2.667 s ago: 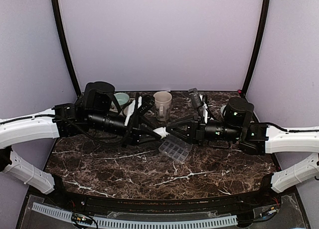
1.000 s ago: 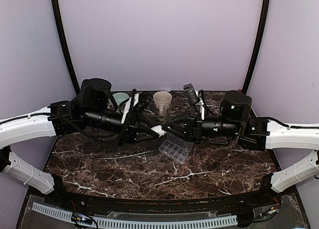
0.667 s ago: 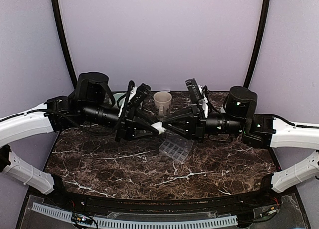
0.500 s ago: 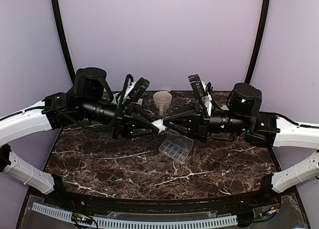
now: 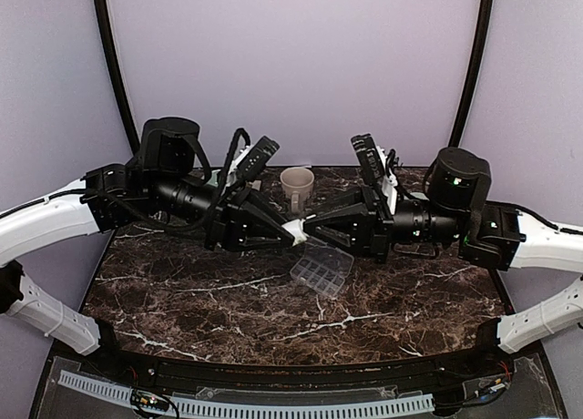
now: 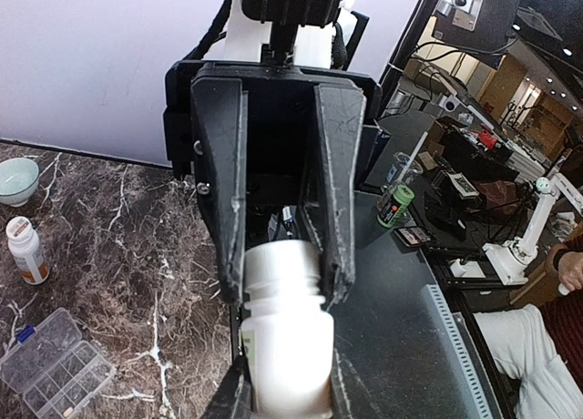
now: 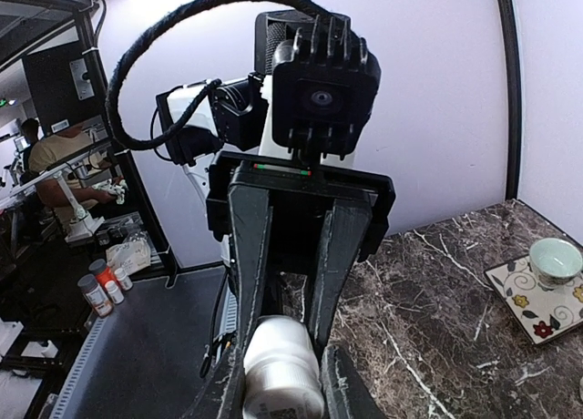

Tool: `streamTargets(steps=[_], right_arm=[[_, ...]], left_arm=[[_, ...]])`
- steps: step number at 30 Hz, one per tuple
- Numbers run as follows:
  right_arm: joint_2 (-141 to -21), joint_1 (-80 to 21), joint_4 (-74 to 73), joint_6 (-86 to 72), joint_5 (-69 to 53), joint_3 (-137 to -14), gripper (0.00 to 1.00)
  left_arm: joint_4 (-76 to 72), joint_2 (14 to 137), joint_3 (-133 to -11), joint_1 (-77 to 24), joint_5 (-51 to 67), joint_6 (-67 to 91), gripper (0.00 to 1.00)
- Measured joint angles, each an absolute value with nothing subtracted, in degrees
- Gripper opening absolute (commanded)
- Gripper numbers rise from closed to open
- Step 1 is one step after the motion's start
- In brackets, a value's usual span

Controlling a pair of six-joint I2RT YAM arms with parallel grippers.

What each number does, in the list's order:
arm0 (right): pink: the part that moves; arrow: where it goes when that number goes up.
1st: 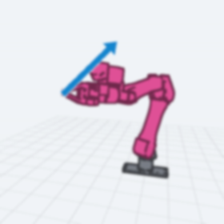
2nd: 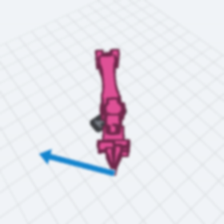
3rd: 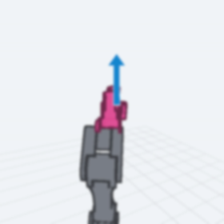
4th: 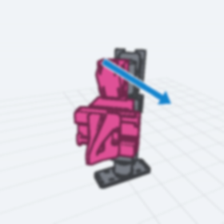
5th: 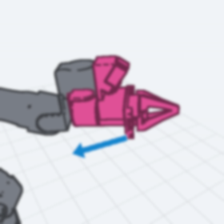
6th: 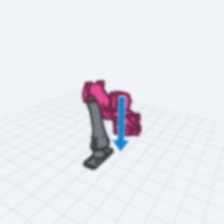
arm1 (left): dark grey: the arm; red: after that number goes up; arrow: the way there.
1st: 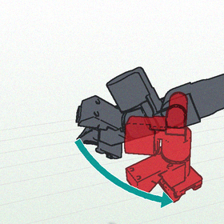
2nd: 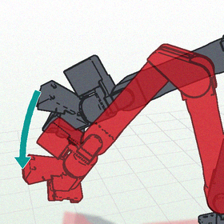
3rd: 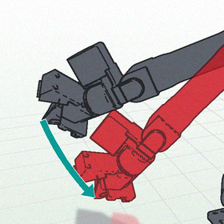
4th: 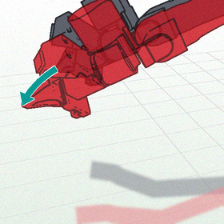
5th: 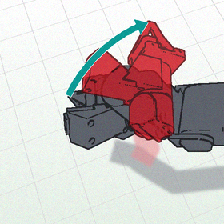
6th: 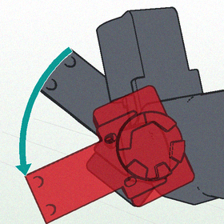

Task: Sort the pills into containers
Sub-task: Unscrew the lid of the pill bottle.

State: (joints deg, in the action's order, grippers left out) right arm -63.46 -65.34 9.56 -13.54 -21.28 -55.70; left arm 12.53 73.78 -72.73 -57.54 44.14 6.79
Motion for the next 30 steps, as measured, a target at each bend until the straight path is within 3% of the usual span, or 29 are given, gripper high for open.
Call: streamTargets(steps=[30], right_arm=[[-59.0, -65.7, 10.4, -13.1, -14.9, -50.9, 0.0]], left_arm=[[12.5, 75.5, -73.0, -57.6, 42.5, 6.1, 0.0]])
